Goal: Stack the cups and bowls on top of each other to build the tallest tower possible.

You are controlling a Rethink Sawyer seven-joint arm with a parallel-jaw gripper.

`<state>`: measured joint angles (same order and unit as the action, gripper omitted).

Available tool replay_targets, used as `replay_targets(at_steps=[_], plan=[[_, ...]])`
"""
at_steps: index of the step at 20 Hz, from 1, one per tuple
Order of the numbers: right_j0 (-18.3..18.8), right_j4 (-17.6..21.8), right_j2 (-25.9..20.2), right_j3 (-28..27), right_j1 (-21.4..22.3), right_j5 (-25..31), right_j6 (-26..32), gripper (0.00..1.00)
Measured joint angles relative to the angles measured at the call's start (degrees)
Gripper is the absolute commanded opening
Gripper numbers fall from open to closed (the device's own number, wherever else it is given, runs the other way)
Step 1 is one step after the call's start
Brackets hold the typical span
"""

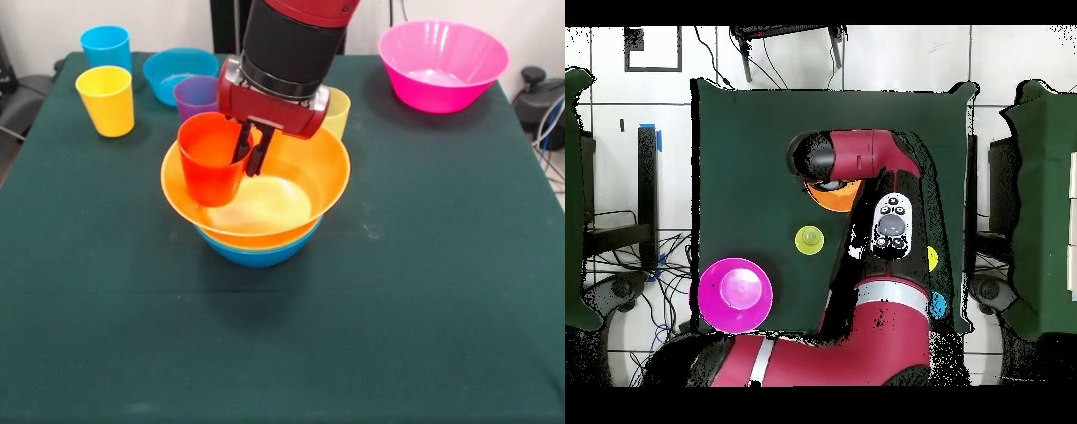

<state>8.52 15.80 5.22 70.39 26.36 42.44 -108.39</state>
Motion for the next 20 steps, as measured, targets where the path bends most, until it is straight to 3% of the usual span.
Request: replay_targets(at_steps=[20], plan=[[-0.6,-1.6,1.7,-0.1,-0.7,0.0,0.0,0.0]])
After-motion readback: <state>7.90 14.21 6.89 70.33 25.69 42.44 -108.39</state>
